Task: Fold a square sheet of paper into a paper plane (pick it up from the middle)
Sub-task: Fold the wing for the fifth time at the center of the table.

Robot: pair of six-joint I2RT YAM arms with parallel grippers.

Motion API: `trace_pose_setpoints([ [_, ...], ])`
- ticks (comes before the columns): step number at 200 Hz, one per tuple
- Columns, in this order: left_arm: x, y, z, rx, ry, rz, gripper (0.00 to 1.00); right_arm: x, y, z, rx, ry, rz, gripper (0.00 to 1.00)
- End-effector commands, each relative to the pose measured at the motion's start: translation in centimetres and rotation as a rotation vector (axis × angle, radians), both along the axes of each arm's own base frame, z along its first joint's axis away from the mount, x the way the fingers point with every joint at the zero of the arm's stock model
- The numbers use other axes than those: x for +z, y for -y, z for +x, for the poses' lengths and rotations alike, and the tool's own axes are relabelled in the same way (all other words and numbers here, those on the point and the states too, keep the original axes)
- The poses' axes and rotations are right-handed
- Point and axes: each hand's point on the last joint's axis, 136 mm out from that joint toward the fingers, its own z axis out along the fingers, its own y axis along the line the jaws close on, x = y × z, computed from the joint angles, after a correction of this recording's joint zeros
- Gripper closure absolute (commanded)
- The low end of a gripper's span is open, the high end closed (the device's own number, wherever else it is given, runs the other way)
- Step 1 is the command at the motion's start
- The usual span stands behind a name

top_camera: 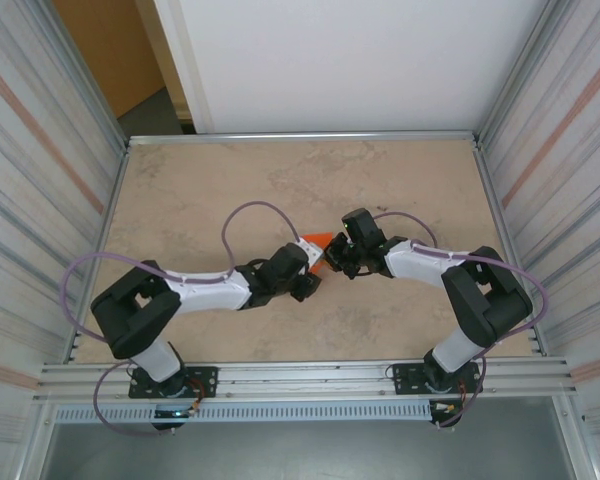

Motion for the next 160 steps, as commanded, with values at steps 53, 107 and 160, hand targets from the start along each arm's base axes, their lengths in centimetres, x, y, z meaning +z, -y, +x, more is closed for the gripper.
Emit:
trace_pose_setpoints([
  [53, -0.6, -0.4, 1.2, 0.022, 0.151, 0.092, 0.69, 0.1, 0.2, -0.9, -0.015, -0.047, 0.020, 1.00],
  [107, -1.1, -0.4, 0.6, 0.001, 0.141, 0.073, 0.82, 0.4, 0.3, -0.9, 0.002, -0.051, 0.022, 0.78],
  [160, -2.0, 0.0, -0.3, -0.025, 0.082, 0.028, 0.90, 2.0, 3.3, 0.0, 0.001, 0.028, -0.057, 0.40],
])
